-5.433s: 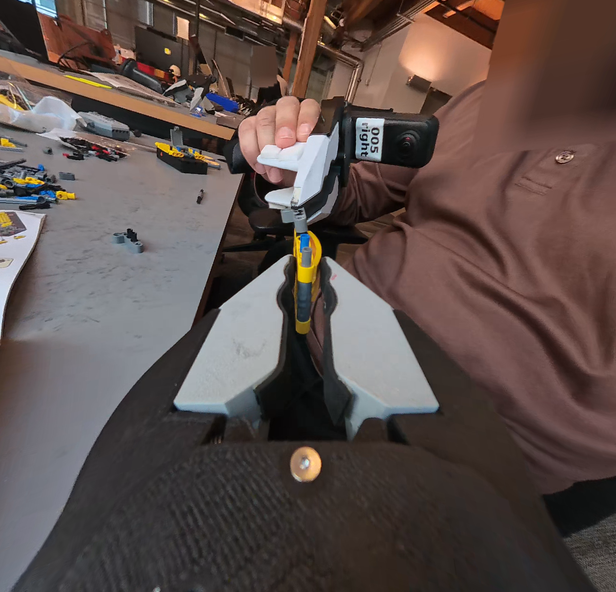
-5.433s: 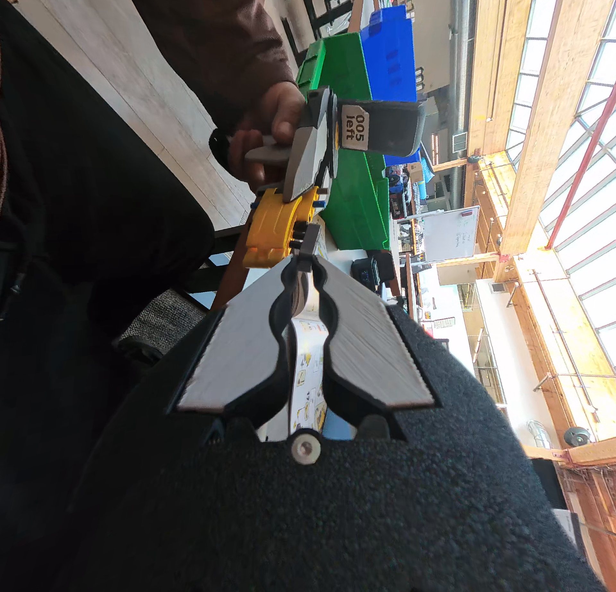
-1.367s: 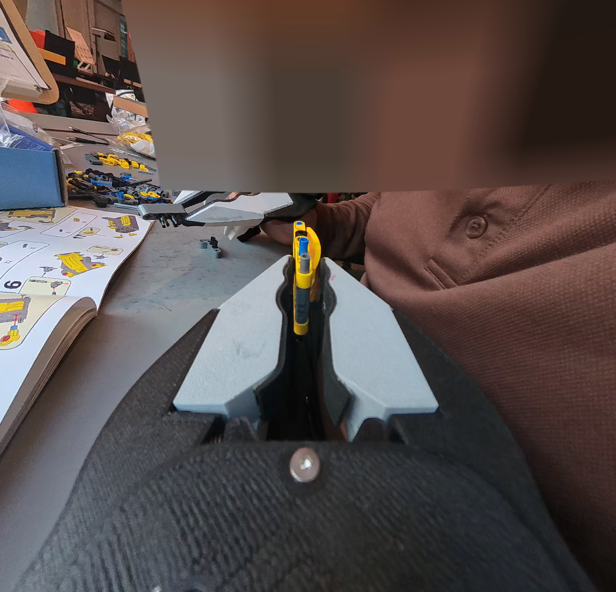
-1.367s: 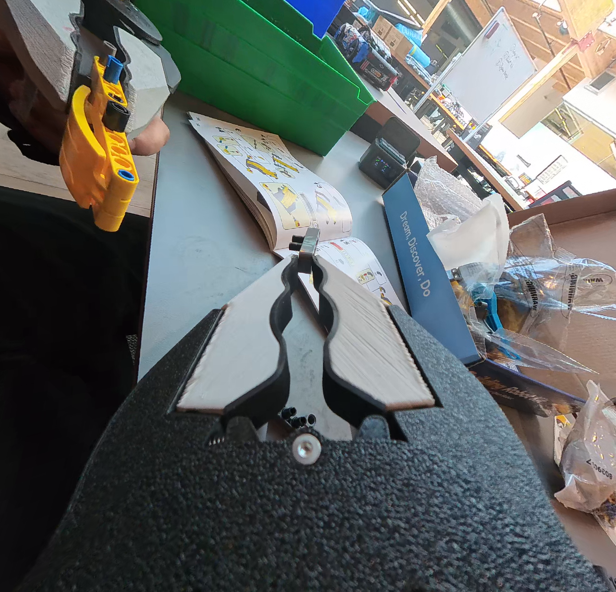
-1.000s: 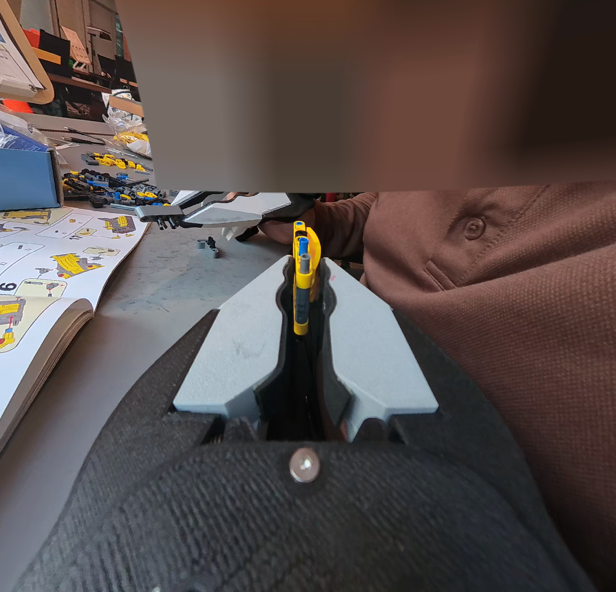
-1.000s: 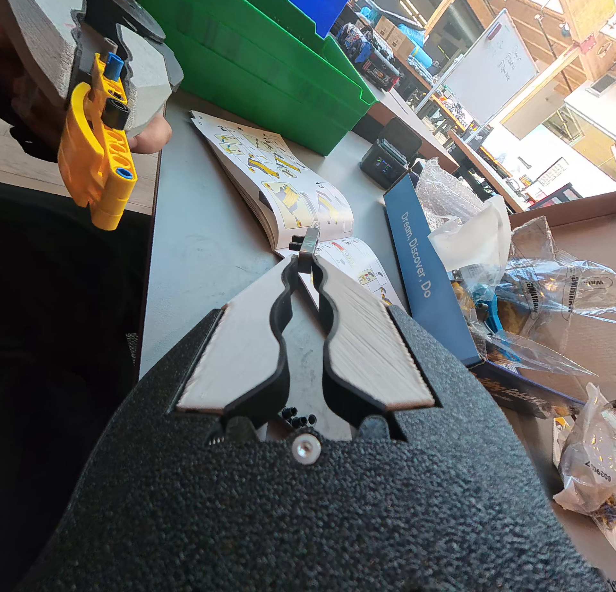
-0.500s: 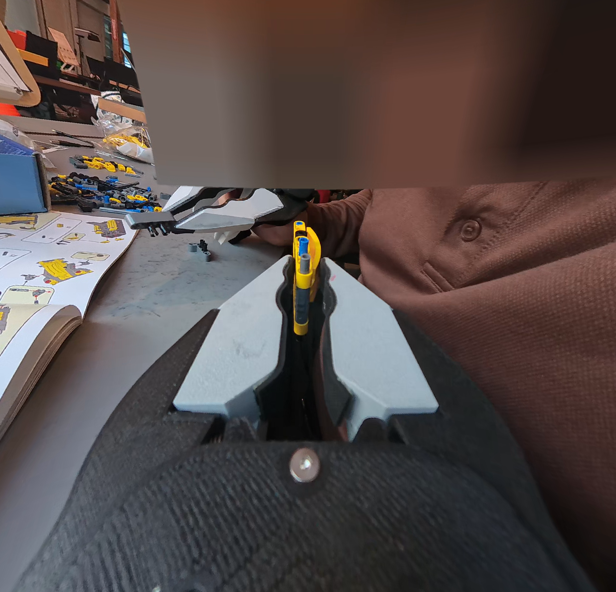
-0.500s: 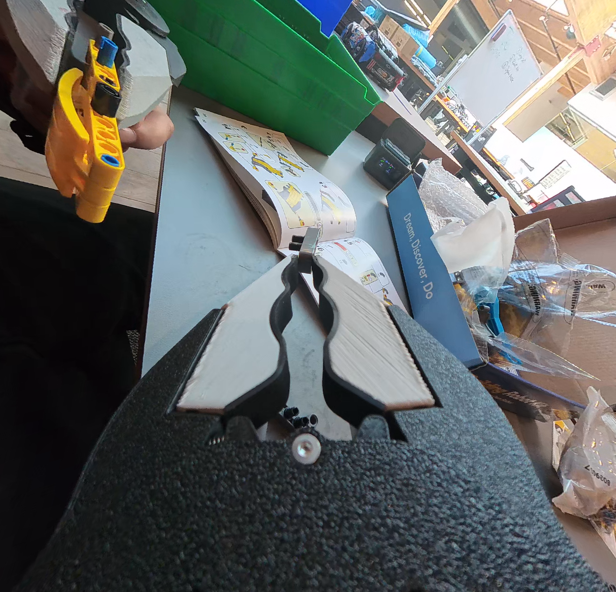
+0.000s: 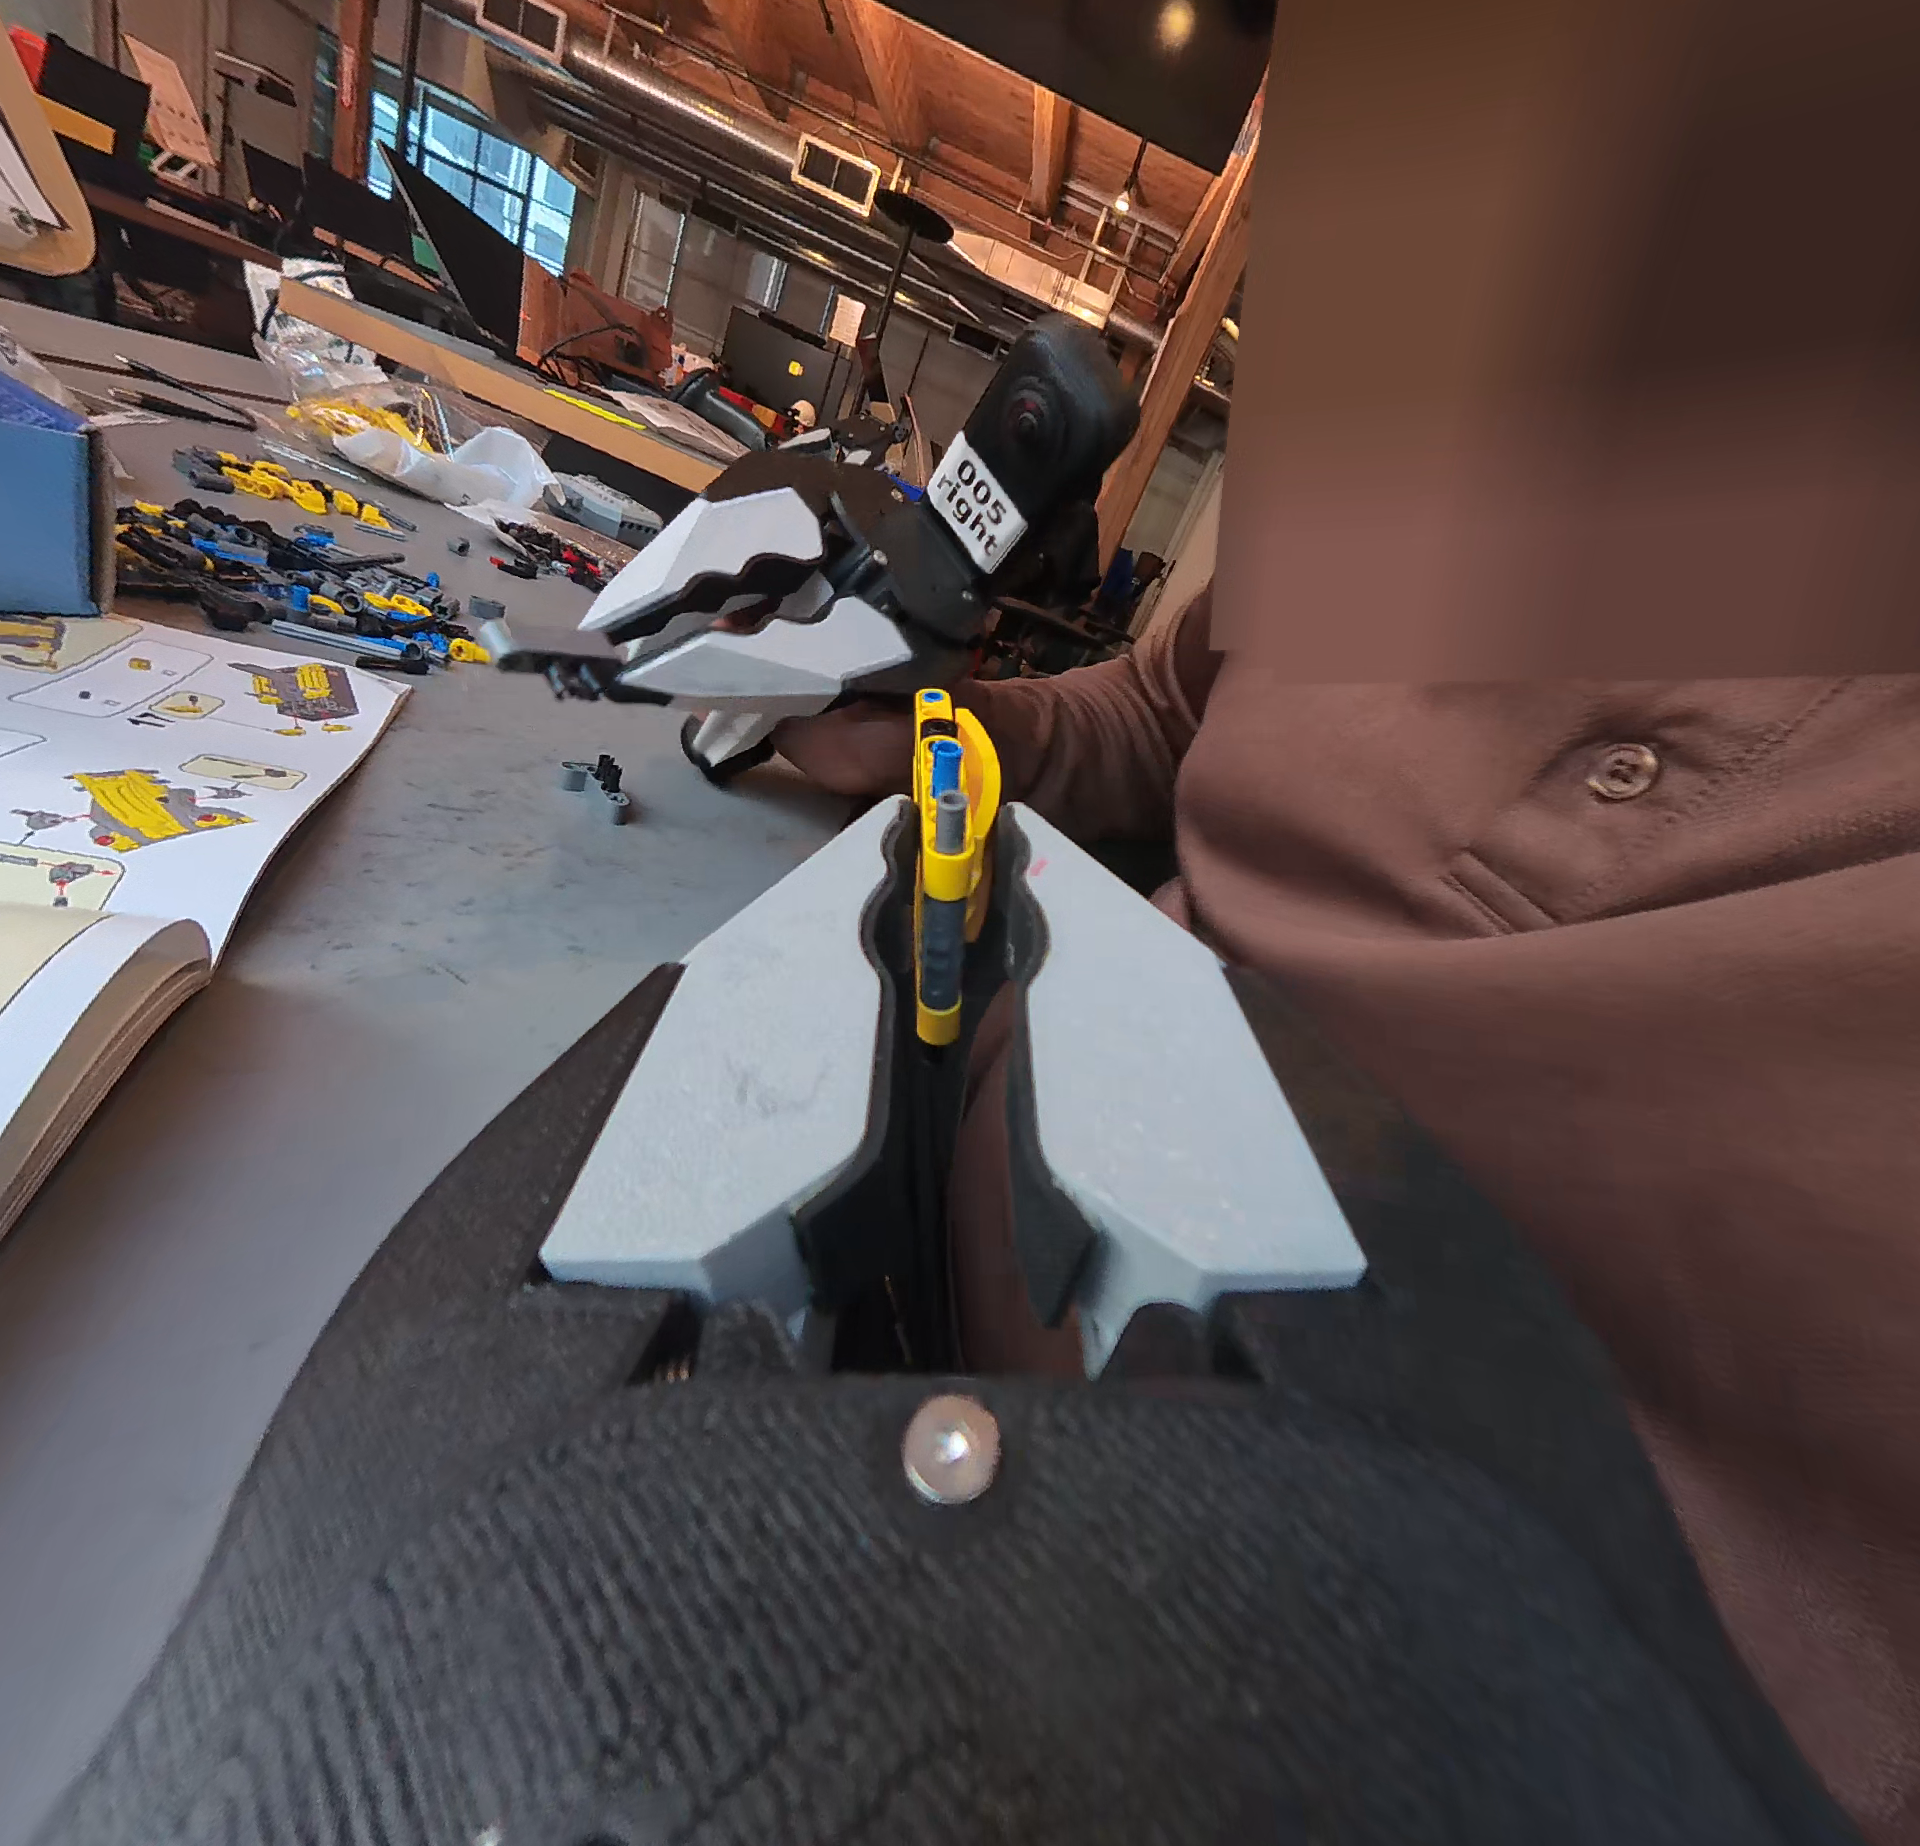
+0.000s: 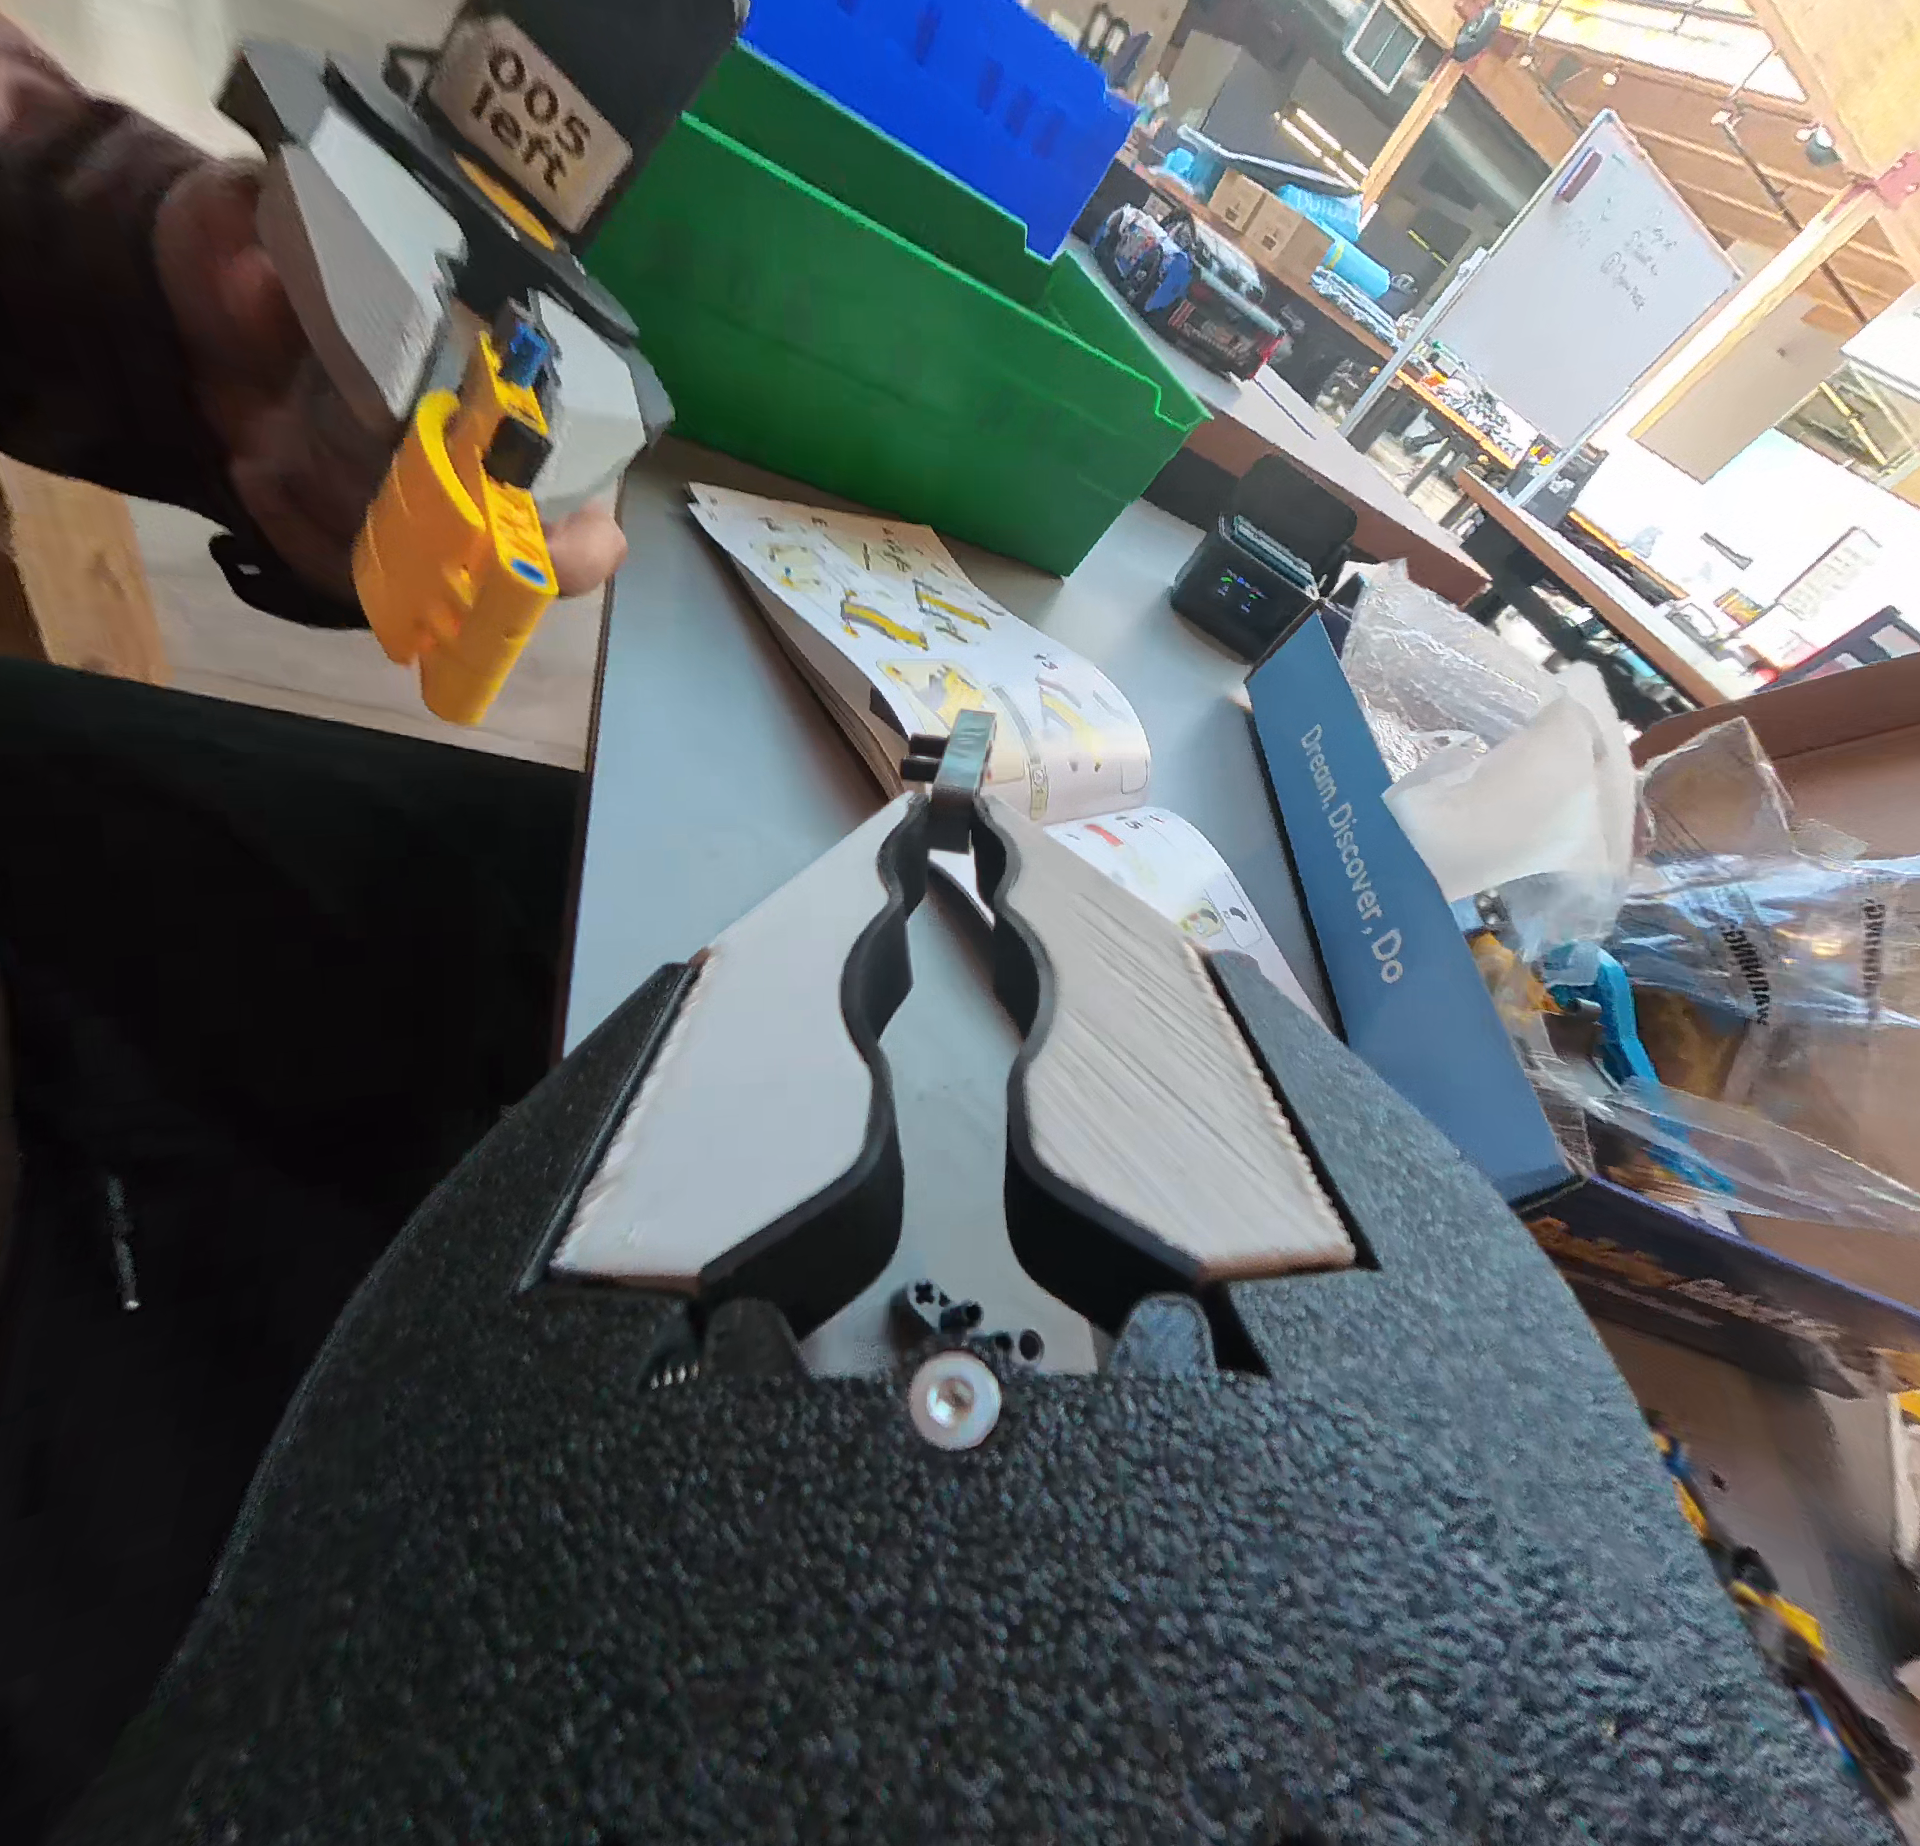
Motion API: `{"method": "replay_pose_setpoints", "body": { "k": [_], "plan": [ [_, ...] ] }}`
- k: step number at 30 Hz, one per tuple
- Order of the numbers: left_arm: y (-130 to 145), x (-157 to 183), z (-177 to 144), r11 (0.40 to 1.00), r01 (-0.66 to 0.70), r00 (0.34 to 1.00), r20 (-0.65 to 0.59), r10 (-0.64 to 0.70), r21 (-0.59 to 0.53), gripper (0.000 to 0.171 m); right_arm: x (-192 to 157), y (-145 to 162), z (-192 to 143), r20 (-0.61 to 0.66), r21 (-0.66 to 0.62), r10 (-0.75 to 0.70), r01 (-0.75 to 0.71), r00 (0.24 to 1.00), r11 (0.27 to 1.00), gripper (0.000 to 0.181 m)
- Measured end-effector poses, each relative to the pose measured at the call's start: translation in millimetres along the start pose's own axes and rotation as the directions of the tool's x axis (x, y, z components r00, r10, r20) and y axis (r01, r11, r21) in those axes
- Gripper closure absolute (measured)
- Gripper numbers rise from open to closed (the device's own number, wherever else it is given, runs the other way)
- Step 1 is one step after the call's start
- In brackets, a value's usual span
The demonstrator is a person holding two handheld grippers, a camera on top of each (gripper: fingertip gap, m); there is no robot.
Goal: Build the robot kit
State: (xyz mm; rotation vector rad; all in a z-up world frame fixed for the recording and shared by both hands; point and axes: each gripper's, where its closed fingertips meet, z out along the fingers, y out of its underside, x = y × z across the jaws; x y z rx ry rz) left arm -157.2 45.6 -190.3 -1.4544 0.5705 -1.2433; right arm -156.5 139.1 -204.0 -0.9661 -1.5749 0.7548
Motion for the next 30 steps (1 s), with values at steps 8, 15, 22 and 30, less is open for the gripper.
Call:
{"method": "replay_pose_setpoints", "body": {
  "k": [8,15,22,30],
  "plan": [
    [6,3,5,0.999,-0.021,1.0,0.02,0.022,-0.032,0.16,5,-11,-6,-0.089,-0.004,-0.067,0.067,0.994,0.998,0.174],
    [8,6,6,0.998,-0.051,0.998,0.033,0.052,-0.049,0.16,11,-10,-5,-0.102,0.006,-0.014,0.015,0.995,1.0,0.174],
    [10,0,2,0.997,-0.053,0.997,0.056,0.056,-0.058,0.16,-6,-1,7,-0.016,-0.027,-0.039,0.038,0.999,0.999,0.174],
    [8,-7,-1,0.998,-0.037,0.997,0.072,0.04,-0.041,0.16,-1,4,8,-0.005,-0.028,-0.016,0.016,1.0,0.999,0.174]
  ]
}}
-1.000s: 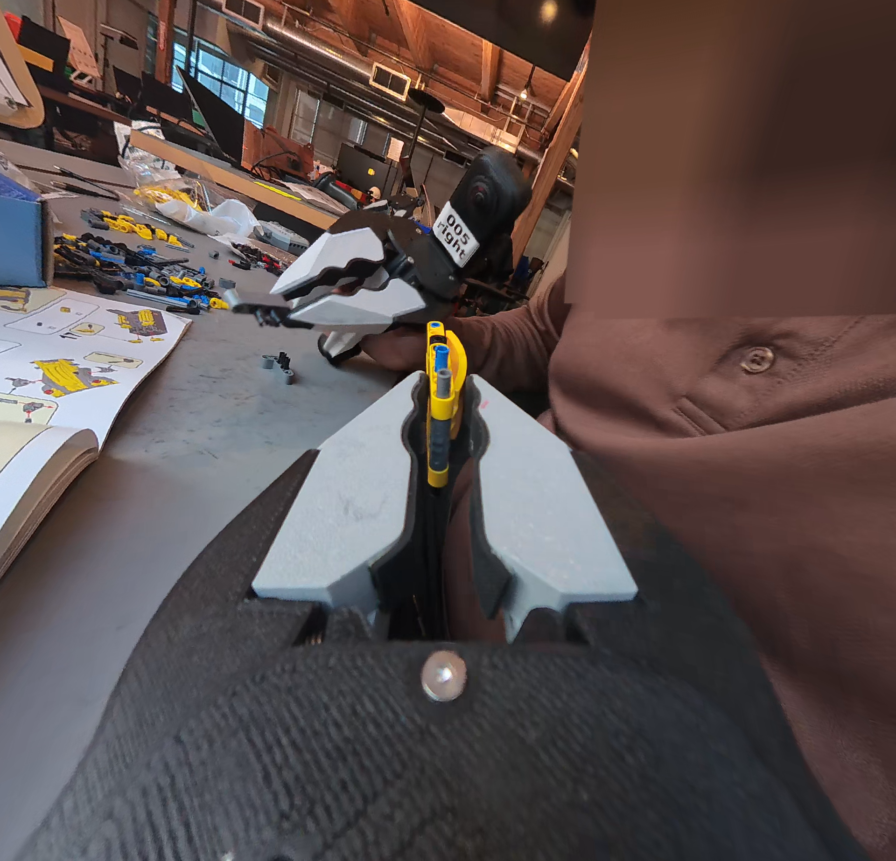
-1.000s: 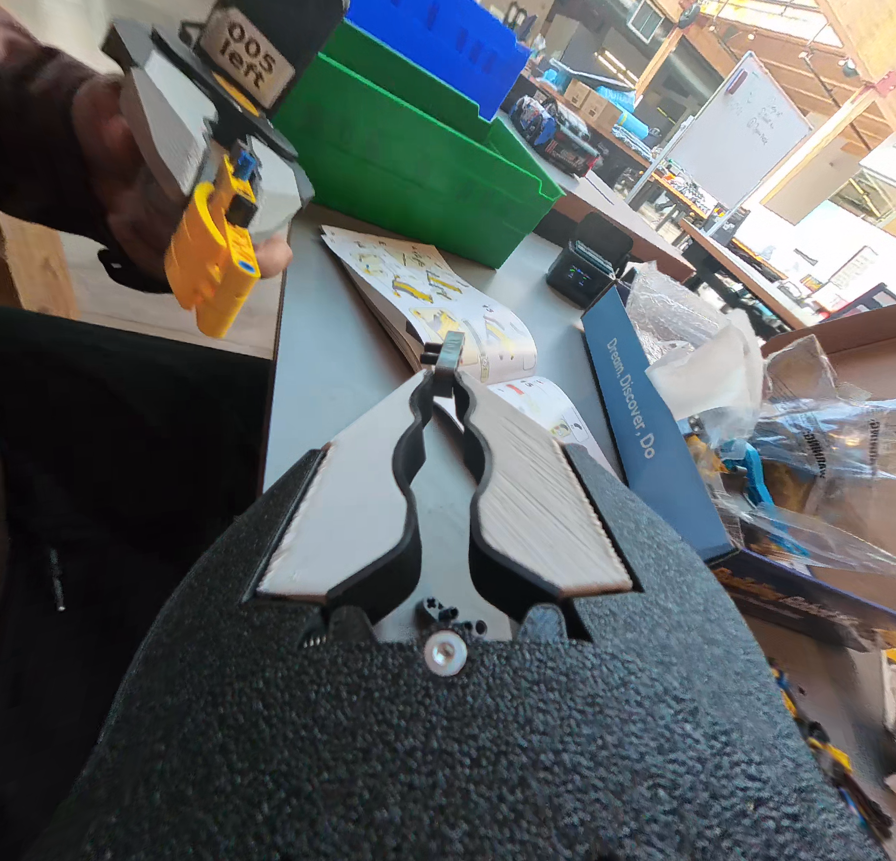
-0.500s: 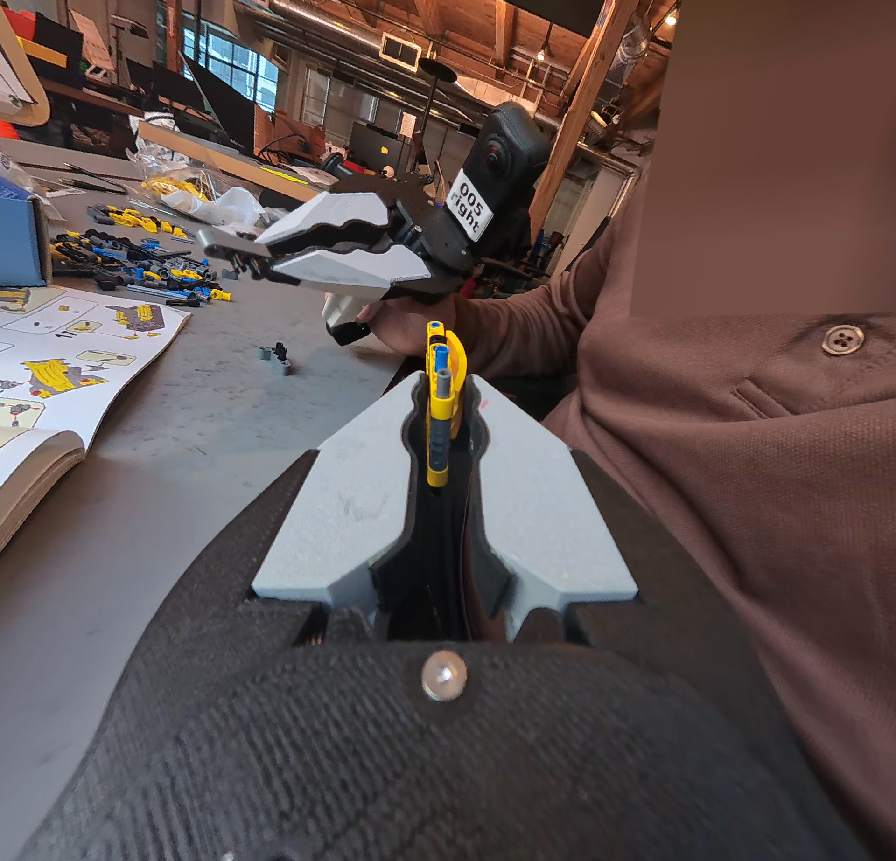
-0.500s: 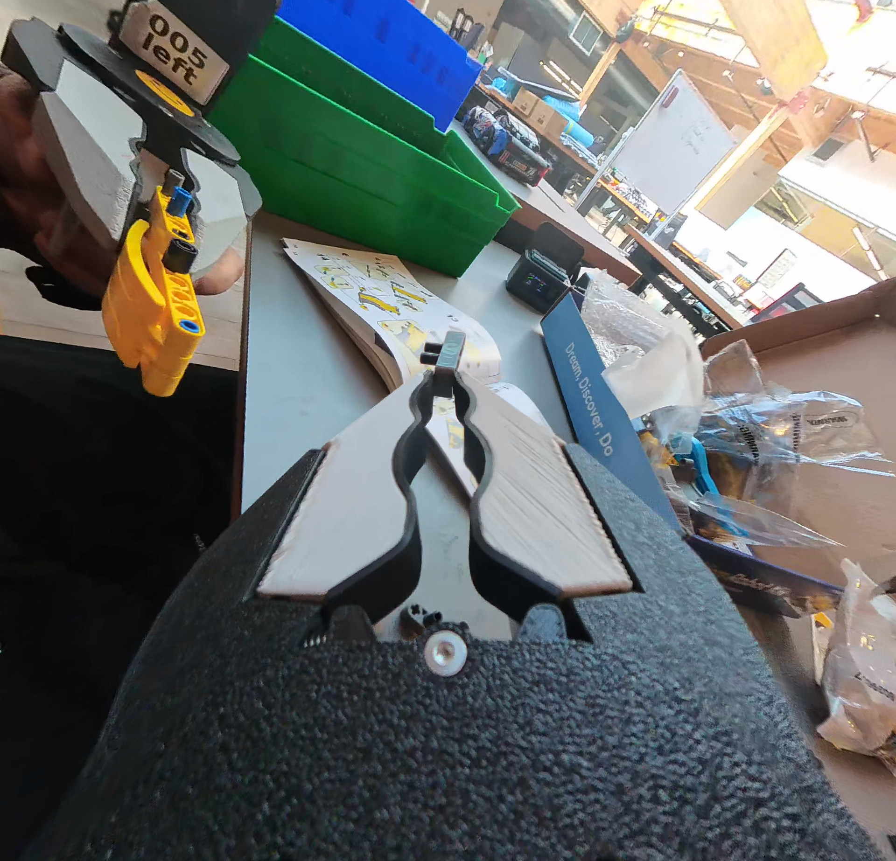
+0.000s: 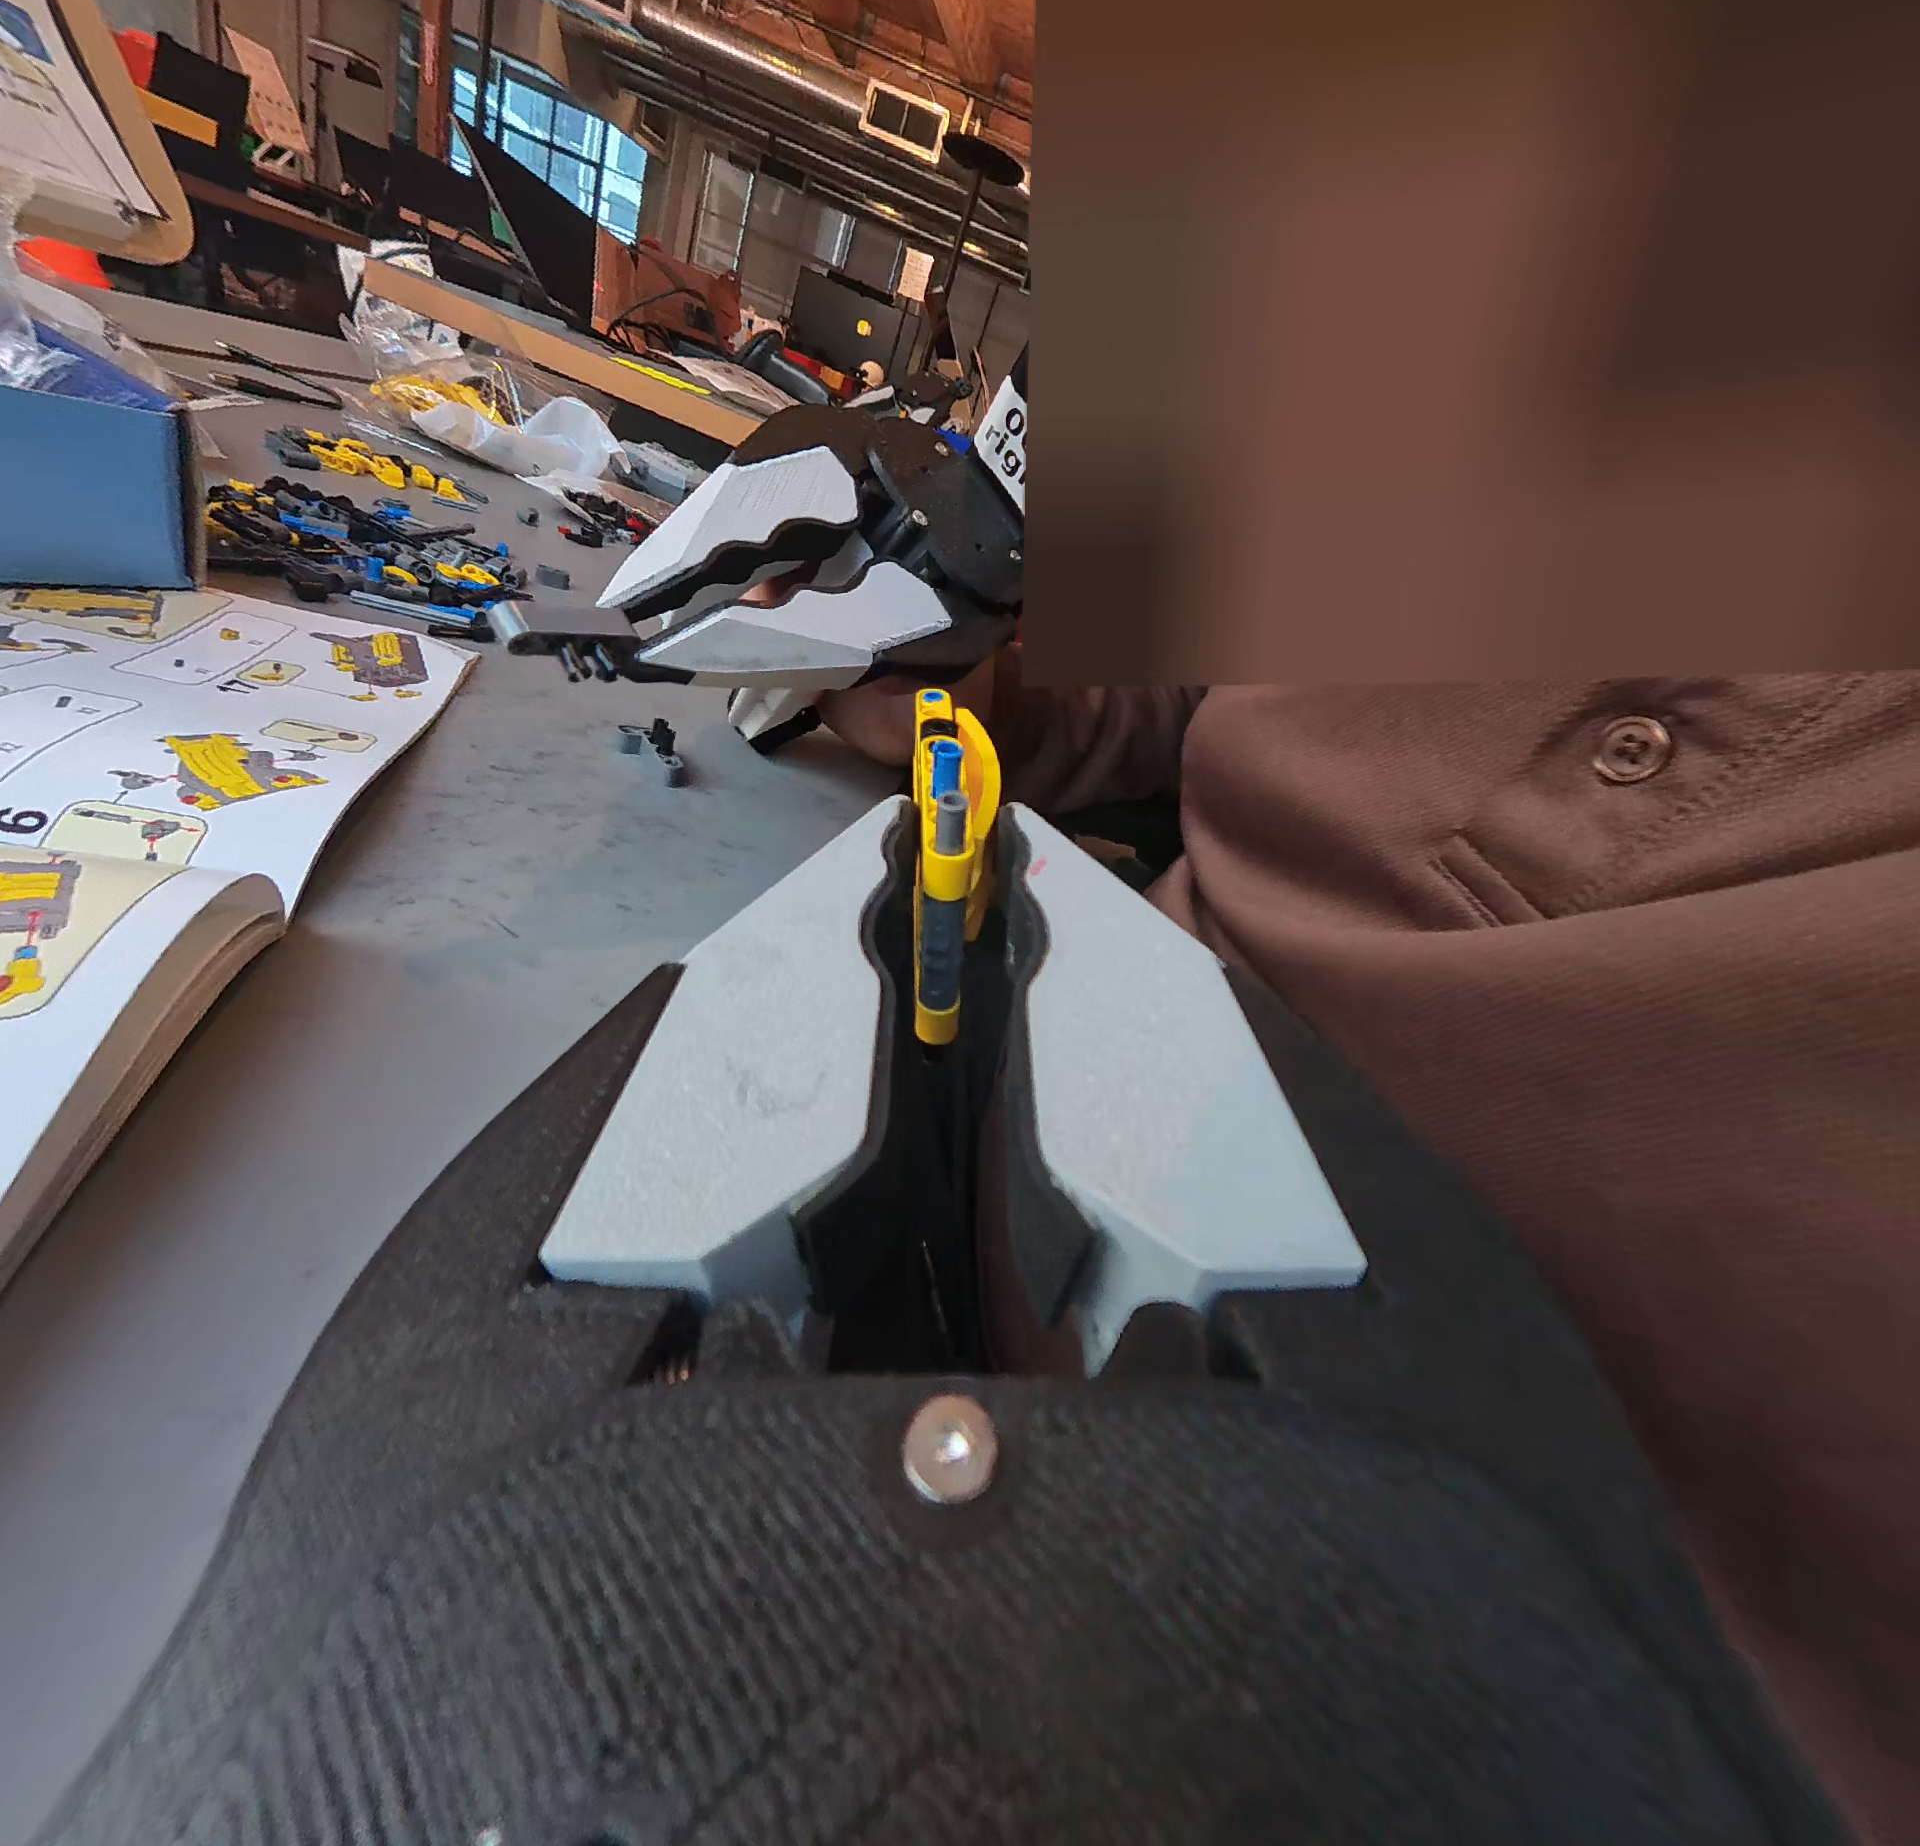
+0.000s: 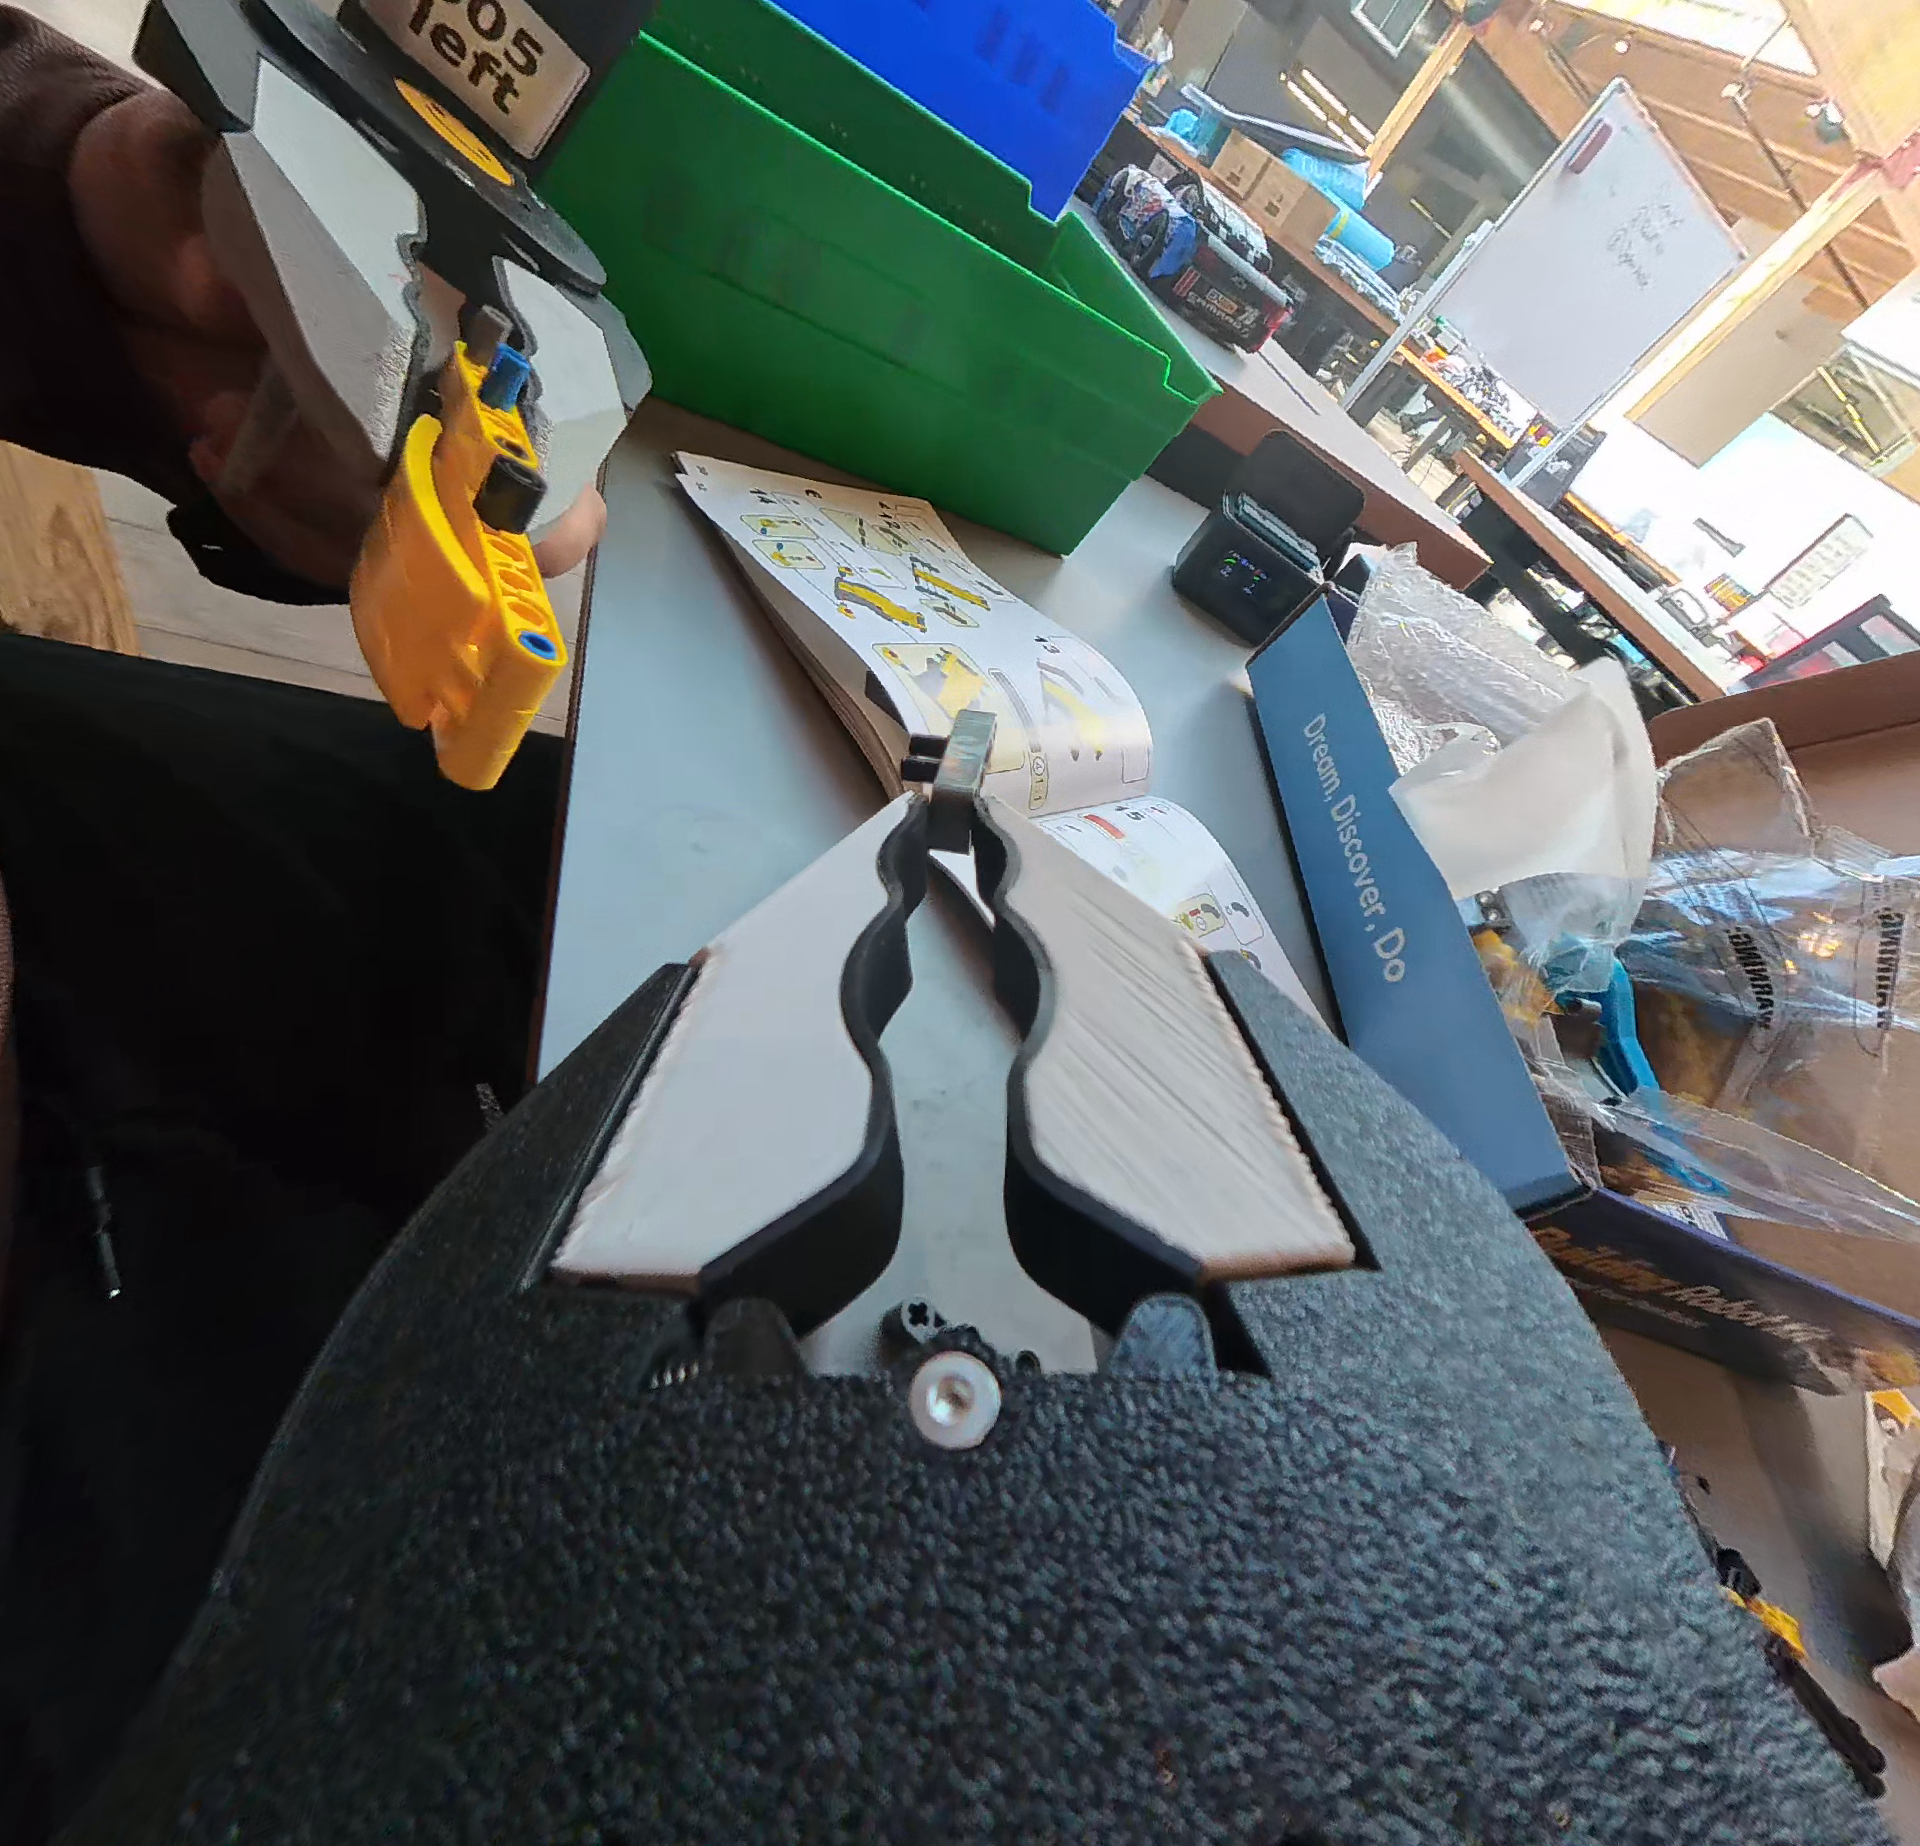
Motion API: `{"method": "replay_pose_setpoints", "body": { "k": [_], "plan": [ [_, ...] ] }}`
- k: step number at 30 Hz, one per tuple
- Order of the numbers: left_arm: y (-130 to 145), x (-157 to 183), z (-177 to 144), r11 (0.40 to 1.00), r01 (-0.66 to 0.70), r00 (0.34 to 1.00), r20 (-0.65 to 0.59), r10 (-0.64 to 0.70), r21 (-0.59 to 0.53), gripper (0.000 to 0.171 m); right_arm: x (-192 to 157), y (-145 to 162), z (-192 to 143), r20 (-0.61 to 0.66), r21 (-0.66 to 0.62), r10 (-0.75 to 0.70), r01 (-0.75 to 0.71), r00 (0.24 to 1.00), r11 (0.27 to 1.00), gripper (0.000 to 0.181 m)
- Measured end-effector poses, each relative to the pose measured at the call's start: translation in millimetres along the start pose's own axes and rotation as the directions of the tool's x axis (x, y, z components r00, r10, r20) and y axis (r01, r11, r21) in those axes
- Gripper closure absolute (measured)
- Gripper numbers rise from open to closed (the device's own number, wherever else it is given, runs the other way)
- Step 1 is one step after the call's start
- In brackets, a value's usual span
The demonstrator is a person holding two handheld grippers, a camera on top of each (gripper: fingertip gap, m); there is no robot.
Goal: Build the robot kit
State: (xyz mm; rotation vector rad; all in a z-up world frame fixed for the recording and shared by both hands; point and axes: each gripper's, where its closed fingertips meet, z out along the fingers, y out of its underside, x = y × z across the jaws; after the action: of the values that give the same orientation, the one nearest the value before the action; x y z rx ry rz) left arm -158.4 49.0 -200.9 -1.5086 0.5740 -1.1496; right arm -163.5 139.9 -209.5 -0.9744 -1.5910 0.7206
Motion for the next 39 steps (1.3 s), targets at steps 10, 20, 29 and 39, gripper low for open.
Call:
{"method": "replay_pose_setpoints", "body": {
  "k": [10,20,29,39],
  "plan": [
    [1,-1,0,1.0,-0.005,1.0,0.009,0.005,-0.013,0.16,-3,-1,-2,0.012,0.006,-0.015,0.015,1.0,1.0,0.174],
    [-9,11,-3,0.998,0.059,0.996,-0.062,-0.057,0.031,0.16,-28,-31,-15,0.192,0.083,0.064,-0.081,0.979,0.993,0.174],
    [-7,20,-3,1.0,0.015,0.997,-0.069,-0.016,-0.02,0.16,-49,-72,-43,0.276,0.157,-0.082,0.039,0.958,0.987,0.174],
    [-4,18,1,0.994,-0.024,0.999,-0.038,0.02,-0.109,0.16,-60,-69,-54,0.211,0.104,-0.361,0.347,0.908,0.932,0.174]
  ]
}}
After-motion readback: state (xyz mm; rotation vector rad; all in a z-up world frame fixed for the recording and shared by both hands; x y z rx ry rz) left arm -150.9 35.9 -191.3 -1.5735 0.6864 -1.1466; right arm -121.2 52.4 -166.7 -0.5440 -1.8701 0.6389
